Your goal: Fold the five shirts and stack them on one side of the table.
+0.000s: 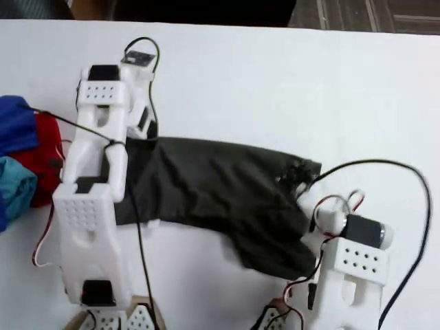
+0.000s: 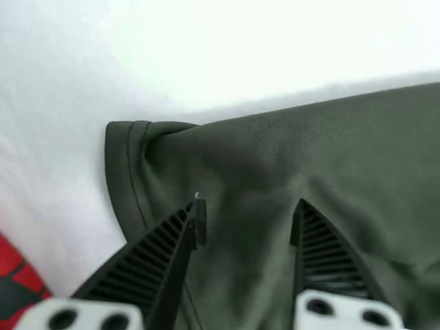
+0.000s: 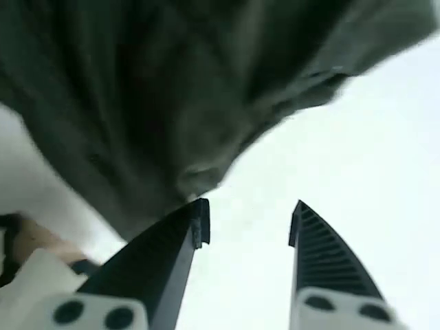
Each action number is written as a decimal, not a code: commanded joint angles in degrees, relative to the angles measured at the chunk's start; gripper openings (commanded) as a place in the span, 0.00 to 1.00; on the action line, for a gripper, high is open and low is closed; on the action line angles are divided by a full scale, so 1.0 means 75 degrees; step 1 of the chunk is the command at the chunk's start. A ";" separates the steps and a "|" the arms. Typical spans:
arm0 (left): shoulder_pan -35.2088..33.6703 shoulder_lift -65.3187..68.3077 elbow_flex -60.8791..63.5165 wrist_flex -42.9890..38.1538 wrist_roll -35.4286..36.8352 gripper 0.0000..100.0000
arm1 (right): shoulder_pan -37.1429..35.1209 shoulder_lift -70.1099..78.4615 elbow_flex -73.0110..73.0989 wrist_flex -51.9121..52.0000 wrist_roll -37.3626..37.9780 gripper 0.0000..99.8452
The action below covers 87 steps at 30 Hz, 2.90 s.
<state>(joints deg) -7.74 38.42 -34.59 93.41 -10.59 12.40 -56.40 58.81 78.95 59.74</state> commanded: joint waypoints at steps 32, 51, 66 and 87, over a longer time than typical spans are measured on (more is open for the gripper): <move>0.0000 -0.0059 -0.0264 0.0059 0.0035 0.23 | -0.0979 1.2864 -1.0901 0.1260 -0.4149 0.02; -0.0012 -0.0059 -0.0264 0.0117 0.0059 0.23 | -0.1752 1.3884 -1.5695 0.0721 -0.3481 0.02; 0.0047 -0.0199 -0.0475 0.0633 0.0059 0.23 | -0.1178 1.5936 -1.9341 0.2538 -0.3481 0.22; 0.0387 -0.0621 -0.0932 0.1125 0.0105 0.23 | -0.0147 0.8598 -0.7467 0.1905 -0.2403 0.11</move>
<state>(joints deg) -6.51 38.07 -40.92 101.14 -10.51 13.01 22.90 -13.71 96.09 40.40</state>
